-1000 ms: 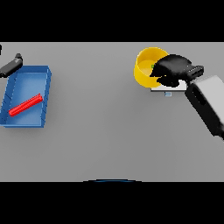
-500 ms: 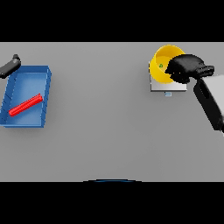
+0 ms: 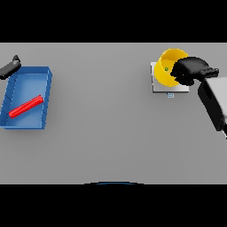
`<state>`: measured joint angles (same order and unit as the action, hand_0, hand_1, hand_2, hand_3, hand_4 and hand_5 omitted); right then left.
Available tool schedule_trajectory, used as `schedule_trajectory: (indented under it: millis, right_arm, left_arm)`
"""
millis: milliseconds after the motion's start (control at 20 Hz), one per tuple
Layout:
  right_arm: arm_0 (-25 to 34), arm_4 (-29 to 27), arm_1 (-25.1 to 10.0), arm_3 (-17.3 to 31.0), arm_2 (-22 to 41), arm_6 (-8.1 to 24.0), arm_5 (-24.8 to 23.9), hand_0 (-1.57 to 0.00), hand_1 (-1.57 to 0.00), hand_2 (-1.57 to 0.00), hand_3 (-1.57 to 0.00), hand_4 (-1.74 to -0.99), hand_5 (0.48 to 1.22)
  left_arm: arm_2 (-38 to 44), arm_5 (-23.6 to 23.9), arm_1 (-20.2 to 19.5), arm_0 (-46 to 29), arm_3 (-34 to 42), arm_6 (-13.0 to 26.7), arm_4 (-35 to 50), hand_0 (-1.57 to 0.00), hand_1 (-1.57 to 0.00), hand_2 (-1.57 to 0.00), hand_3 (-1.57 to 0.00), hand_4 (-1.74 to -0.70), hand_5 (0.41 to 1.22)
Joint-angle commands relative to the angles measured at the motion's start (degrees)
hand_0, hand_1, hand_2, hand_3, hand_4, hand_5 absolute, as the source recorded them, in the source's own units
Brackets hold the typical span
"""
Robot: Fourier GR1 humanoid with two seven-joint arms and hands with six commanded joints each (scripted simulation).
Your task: Pick up the red beaker and tilt it to pour out 1 green nut into yellow bowl. Pick up the yellow bowl and place it on the metallic measuring scale.
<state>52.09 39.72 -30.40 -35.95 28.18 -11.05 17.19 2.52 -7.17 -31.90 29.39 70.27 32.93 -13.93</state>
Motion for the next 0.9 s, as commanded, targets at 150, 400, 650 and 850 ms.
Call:
schedule_trajectory:
  millis: [150, 400, 650, 850]
  right_arm:
    - [0.4, -1.0, 0.6, 0.8, -0.9, 2.0, 1.8, -1.19, -0.91, -0.91, -1.1, -1.6, 1.09]
    - [0.9, -1.8, 1.2, 2.1, -1.4, 3.0, 3.9, -0.58, -0.44, -0.46, -0.66, -1.528, 0.899]
    - [1.0, -0.8, 0.5, 3.1, -0.6, 1.7, 4.2, -0.19, -0.14, -0.22, -0.43, -1.46, 0.826]
    - [1.3, 0.2, 0.2, 3.5, 0.3, 0.5, 4.1, -0.08, -0.06, -0.09, -0.3, -1.424, 0.804]
  left_arm:
    - [0.1, 0.1, 0.1, 1.1, -0.8, 0.7, -0.2, 0.0, 0.0, 0.0, 0.0, -0.84, 0.773]
    - [-0.3, 0.3, 0.3, 1.5, -1.7, 0.3, -0.6, 0.0, 0.0, 0.0, 0.0, -0.85, 0.766]
    - [0.2, 0.0, 0.5, 0.7, -0.2, 0.0, 0.5, 0.0, 0.0, 0.0, 0.0, -0.85, 0.77]
    - [0.1, 0.9, 0.3, 0.6, 0.3, 0.3, -0.2, 0.0, 0.0, 0.0, 0.0, -0.86, 0.771]
